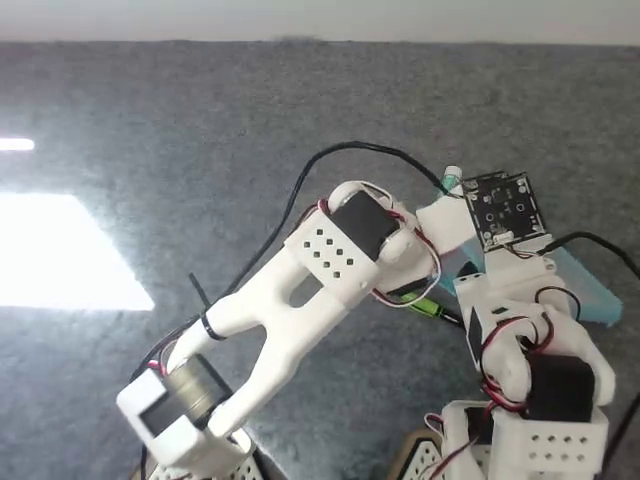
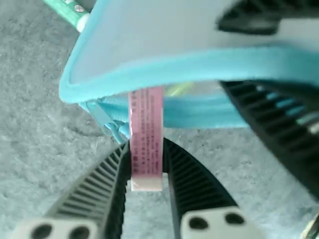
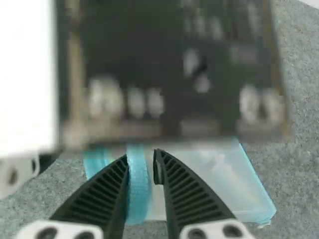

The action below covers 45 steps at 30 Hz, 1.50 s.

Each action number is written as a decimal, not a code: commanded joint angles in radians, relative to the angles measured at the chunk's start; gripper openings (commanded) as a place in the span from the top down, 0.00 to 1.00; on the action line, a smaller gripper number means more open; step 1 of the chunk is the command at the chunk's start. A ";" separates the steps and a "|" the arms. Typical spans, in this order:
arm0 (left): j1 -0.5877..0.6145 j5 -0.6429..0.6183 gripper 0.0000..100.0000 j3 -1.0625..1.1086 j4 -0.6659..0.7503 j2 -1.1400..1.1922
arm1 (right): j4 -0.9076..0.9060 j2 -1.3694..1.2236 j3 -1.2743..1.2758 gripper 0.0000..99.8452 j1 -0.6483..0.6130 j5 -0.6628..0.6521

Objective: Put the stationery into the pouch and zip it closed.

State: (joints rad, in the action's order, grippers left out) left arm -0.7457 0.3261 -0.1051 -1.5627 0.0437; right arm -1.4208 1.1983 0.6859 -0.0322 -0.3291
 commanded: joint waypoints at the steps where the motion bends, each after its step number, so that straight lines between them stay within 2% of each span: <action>1: -0.005 0.038 0.98 -0.074 -0.008 0.000 | 0.025 0.038 -0.018 0.99 -0.012 -0.012; 8: -0.006 0.127 0.98 -0.107 -0.008 0.002 | 0.025 0.038 -0.018 0.99 -0.013 -0.014; 13: -0.009 0.292 0.98 -0.107 -0.037 0.002 | 0.019 0.038 -0.018 0.99 -0.045 -0.031; 17: -0.005 0.325 0.95 -0.111 -0.025 -0.002 | 0.021 0.038 -0.018 0.99 -0.051 -0.029; 23: -0.003 0.293 0.80 -0.111 -0.002 0.000 | 0.021 0.038 -0.018 0.99 -0.047 -0.029; 32: 0.101 0.150 0.79 -0.111 0.135 -0.009 | 0.021 0.038 -0.008 0.99 -0.054 -0.029; 45: 0.110 0.112 0.79 -0.194 0.160 -0.009 | 0.025 0.038 -0.002 0.99 -0.047 -0.029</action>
State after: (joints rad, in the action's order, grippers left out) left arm -0.6429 0.4595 -0.2386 -1.4262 0.0514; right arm -1.4193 1.2259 0.6920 -0.0752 -0.3429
